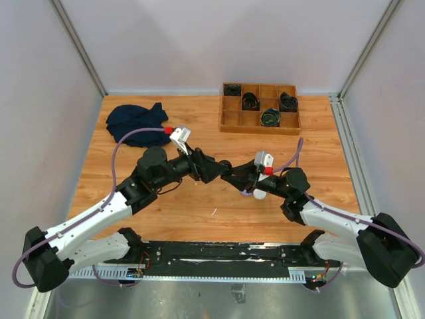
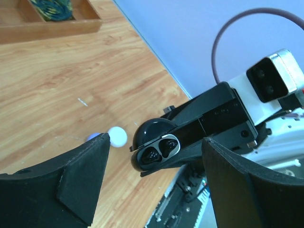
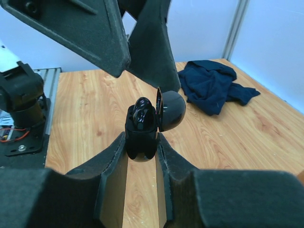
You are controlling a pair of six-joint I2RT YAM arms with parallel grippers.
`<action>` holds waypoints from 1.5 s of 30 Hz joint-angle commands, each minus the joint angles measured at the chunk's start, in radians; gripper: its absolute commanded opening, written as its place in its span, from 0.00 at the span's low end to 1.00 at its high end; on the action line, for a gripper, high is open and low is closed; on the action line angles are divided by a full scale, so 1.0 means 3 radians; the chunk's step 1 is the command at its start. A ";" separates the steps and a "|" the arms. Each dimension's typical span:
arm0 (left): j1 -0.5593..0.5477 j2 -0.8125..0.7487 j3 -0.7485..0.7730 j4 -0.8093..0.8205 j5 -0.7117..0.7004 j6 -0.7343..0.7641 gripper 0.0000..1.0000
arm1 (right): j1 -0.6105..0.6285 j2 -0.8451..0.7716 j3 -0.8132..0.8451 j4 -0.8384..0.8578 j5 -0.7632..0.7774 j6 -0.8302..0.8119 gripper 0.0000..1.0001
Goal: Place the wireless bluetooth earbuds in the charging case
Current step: Place the earbud in the charging case, then close the charging case.
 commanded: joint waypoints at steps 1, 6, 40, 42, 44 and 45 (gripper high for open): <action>0.0149 0.0091 0.0004 0.0247 0.0721 -0.0208 0.83 | -0.0047 0.0079 0.0175 0.0095 -0.0286 0.0187 0.05; 0.0293 0.0180 -0.0087 0.0571 0.1159 -0.0433 0.83 | -0.0076 0.0163 0.0221 0.0193 -0.0441 0.0333 0.05; 0.0484 -0.0722 0.0255 -0.1457 -0.1093 0.0550 0.87 | -0.0488 -0.0117 0.0233 -0.1977 -0.0218 0.0723 0.06; 0.0484 -0.0790 0.0341 -0.1658 -0.1439 0.0678 0.91 | -0.0487 -0.0177 0.0279 -0.2350 0.0023 0.0735 0.05; 0.0484 -0.0834 0.0464 -0.1805 -0.1740 0.0824 0.93 | -0.0491 -0.0174 0.0334 -0.2630 0.0184 0.0774 0.05; 0.0484 -0.0849 0.0507 -0.1844 -0.1863 0.0894 0.93 | -0.0486 -0.0160 0.0370 -0.2741 0.0228 0.0804 0.05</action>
